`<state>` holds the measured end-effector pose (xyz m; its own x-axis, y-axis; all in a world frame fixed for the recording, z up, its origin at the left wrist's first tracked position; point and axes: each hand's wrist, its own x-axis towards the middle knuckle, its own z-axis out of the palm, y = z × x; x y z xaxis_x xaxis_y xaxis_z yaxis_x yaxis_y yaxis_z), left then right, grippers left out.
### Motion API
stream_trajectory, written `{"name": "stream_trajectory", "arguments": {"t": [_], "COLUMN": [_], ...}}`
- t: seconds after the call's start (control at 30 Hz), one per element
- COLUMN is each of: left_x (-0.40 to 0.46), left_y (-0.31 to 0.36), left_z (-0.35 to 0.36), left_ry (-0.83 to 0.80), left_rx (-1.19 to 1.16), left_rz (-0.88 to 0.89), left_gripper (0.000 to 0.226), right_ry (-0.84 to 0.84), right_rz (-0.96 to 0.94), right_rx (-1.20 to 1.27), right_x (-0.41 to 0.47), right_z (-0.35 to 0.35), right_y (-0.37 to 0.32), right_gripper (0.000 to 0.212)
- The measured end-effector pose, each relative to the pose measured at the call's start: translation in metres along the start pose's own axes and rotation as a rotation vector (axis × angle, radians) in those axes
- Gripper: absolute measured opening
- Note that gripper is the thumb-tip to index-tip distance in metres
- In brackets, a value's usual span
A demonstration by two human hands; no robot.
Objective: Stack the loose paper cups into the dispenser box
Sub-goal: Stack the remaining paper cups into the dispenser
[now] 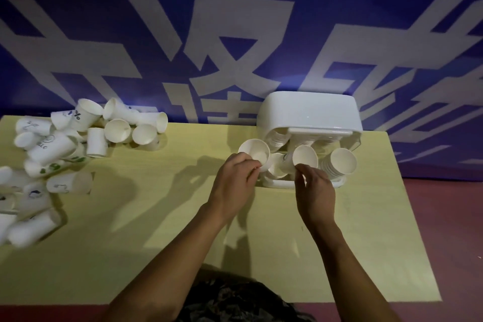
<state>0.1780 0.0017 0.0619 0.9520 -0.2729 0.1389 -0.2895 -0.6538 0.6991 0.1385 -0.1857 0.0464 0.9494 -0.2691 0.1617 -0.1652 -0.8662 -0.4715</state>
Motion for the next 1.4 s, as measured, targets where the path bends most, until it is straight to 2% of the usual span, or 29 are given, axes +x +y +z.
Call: {"name": "stream_trajectory", "arguments": {"t": [0.23, 0.3, 0.4, 0.53, 0.63, 0.73, 0.87, 0.97, 1.13, 1.4], "left_x": [0.028, 0.034, 0.04, 0.047, 0.05, 0.05, 0.037, 0.014, -0.039, -0.131], "left_y": [0.028, 0.028, 0.025, 0.015, 0.006, 0.002, -0.007, -0.028, -0.08, -0.182], "left_z": [0.057, 0.069, 0.086, 0.105, 0.119, 0.125, 0.097, 0.062, -0.009, -0.122], "left_ry": [-0.124, -0.185, -0.273, -0.457, -0.484, -0.441, -0.292, -0.252, -0.174, 0.025], "left_rx": [0.115, 0.18, 0.268, 0.425, 0.462, 0.386, 0.258, 0.275, 0.345, 0.365], "left_rz": [0.032, 0.035, -0.049, -0.06, -0.112, -0.113, -0.109, -0.213, -0.443, -0.663], "left_gripper": [0.018, 0.02, 0.02, 0.024, 0.027, 0.029, 0.029, 0.029, 0.033, 0.031], "right_ry": [-0.053, -0.103, -0.202, -0.323, -0.392, -0.39, -0.305, -0.311, -0.422, -0.608], "right_rz": [-0.015, -0.014, -0.032, -0.047, -0.034, -0.073, -0.166, -0.238, -0.363, -0.514], "right_rx": [-0.129, -0.151, -0.172, -0.178, -0.181, -0.205, -0.136, -0.06, 0.028, 0.084], "right_x": [0.021, 0.023, 0.027, 0.032, 0.036, 0.039, 0.038, 0.032, 0.01, -0.054], "right_z": [-0.01, -0.006, 0.003, 0.017, 0.024, 0.026, 0.024, 0.032, 0.066, 0.132], "right_y": [0.053, 0.06, 0.071, 0.083, 0.089, 0.09, 0.073, 0.046, -0.025, -0.153], "right_gripper": [0.014, 0.014, 0.02, 0.028, 0.033, 0.031, 0.021, 0.018, 0.016, 0.025]}}
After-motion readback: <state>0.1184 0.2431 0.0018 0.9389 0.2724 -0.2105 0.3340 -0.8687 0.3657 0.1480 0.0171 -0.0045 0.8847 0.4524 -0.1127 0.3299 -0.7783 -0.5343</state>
